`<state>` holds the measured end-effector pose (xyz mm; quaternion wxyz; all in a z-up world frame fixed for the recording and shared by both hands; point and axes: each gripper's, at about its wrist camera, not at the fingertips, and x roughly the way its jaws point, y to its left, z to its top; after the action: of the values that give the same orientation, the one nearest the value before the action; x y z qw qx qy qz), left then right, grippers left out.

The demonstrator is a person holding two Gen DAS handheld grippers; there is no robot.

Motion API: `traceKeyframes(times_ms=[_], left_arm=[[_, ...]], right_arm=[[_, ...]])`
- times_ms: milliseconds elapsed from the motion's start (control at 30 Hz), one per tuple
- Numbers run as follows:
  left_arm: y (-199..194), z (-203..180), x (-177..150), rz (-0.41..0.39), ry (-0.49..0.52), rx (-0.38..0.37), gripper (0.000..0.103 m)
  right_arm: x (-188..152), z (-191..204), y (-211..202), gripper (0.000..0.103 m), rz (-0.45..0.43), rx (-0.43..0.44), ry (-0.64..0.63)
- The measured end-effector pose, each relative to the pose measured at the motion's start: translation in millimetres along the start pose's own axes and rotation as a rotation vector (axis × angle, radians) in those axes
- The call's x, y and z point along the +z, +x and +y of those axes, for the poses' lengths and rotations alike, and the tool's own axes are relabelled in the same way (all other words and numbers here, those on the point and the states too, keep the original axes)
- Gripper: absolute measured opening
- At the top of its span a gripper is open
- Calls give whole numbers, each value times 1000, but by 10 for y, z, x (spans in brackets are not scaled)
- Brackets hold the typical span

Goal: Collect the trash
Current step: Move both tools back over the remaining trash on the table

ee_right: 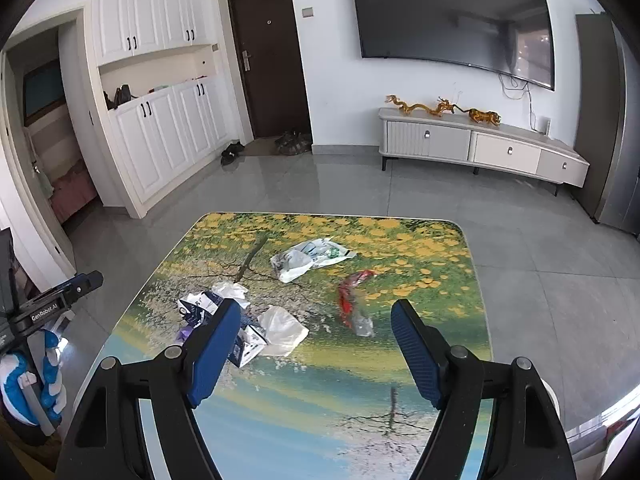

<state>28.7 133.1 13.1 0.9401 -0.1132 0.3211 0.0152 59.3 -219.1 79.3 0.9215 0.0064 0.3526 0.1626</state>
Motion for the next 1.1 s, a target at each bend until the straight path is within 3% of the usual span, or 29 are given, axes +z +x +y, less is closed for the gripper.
traceKeyframes(times_ms=[600, 867, 1100], left_arm=[[400, 78, -153, 98, -14, -40, 65], [559, 101, -225, 147, -65, -150, 65], [898, -29, -357, 281, -131, -268, 65]], right_arm=[[-67, -2, 210, 76, 62, -47, 26], [-106, -57, 414, 76, 101, -32, 23], [-178, -199, 640, 76, 136, -9, 34]])
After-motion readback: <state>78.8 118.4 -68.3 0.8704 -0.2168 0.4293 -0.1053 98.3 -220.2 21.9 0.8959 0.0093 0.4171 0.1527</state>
